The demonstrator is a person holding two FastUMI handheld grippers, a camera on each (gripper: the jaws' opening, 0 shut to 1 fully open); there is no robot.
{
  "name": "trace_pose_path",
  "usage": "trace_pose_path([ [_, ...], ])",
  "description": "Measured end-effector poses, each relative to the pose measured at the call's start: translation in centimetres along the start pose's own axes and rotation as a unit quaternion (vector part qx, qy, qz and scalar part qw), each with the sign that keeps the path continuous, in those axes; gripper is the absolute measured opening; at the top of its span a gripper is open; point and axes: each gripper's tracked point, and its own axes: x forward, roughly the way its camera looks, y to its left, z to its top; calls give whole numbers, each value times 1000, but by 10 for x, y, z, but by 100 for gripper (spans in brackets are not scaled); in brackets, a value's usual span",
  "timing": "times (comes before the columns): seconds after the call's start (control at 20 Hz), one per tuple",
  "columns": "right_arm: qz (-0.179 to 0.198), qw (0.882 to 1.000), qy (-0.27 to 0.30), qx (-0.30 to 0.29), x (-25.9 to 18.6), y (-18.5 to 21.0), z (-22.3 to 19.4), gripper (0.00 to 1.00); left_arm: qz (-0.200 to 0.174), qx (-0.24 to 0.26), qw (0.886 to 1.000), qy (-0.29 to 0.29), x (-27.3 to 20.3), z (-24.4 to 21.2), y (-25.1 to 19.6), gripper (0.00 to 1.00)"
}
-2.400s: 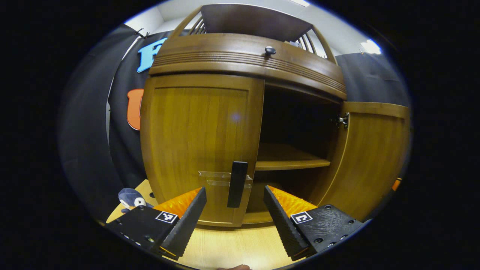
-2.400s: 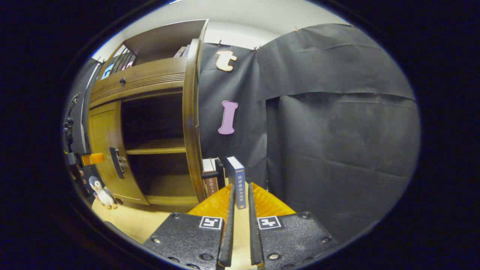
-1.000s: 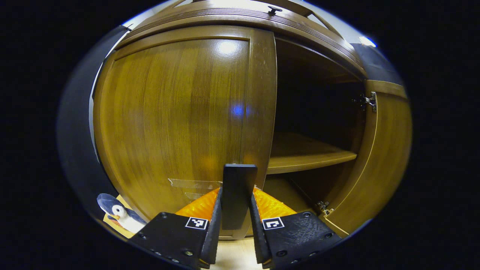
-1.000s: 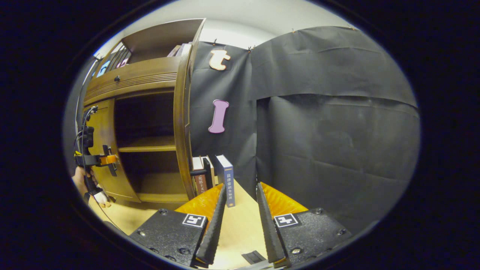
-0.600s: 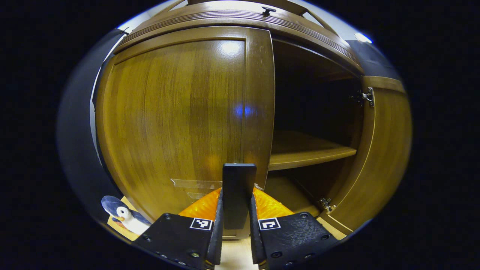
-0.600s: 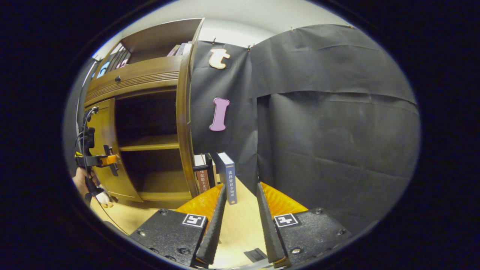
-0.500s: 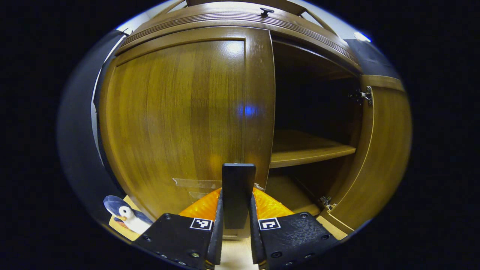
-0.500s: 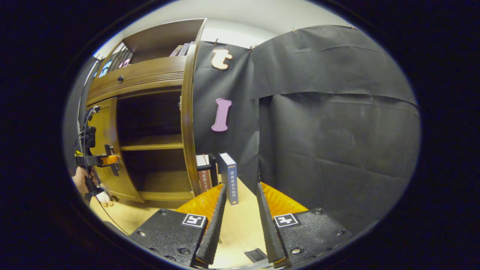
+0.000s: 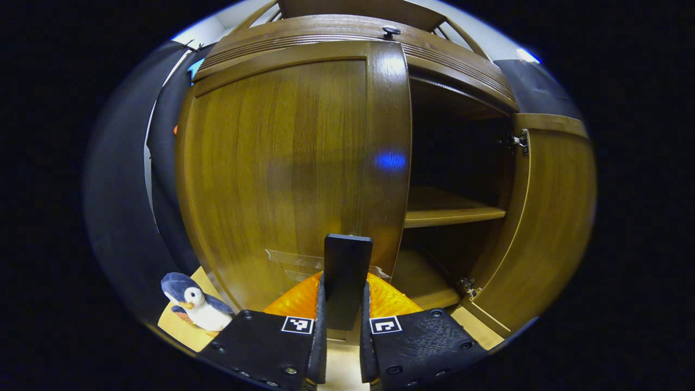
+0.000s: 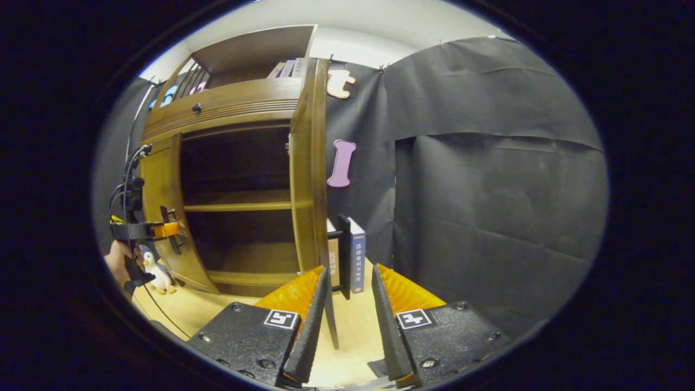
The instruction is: Open the right door of the double-door shoe cabinet with the right hand, and open the left door with the left hand.
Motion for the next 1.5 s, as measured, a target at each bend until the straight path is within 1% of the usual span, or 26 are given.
trace_pose_path([
  [0.2,26,1000,6,-10,2,5,-3,54,2,0,1000,-1,-17,-2,6,23],
  [0.3,36,999,7,-13,6,14,-9,53,3,-3,1000,-1,-24,-4,8,23],
  [0.45,49,999,10,-16,9,30,-8,54,5,-6,1000,-1,-28,-6,10,23],
  [0.5,53,998,10,-16,11,34,-7,53,5,-7,1000,-1,-30,-7,11,23],
  [0.65,52,998,8,-22,13,39,-7,54,9,-6,1000,-6,-42,-9,18,24],
  [0.7,59,998,11,-23,12,43,-7,55,10,-8,1000,-5,-45,-9,19,23],
  [0.75,61,998,13,-25,11,45,-9,54,11,-10,1000,-4,-49,-10,21,23],
  [0.8,63,998,12,-26,11,45,-9,55,12,-13,1000,-5,-52,-10,22,23],
  [1.05,77,997,15,-26,14,60,-9,55,17,-16,1000,-4,-68,-13,31,23],
  [1.15,85,996,16,-28,13,68,-9,54,20,-18,1000,-2,-74,-15,36,23],
  [1.2,88,996,16,-30,13,72,-8,55,21,-19,1000,-2,-77,-15,37,23],
  [1.3,94,995,19,-33,13,77,-11,55,23,-22,999,-2,-82,-16,41,23],
  [1.35,96,995,22,-33,13,79,-14,54,25,-23,999,-2,-85,-17,43,23],
  [1.4,99,994,23,-33,13,82,-15,55,27,-24,999,-1,-86,-18,44,23],
  [1.5,105,994,24,-35,13,87,-15,55,30,-25,999,0,-91,-19,48,23],
])
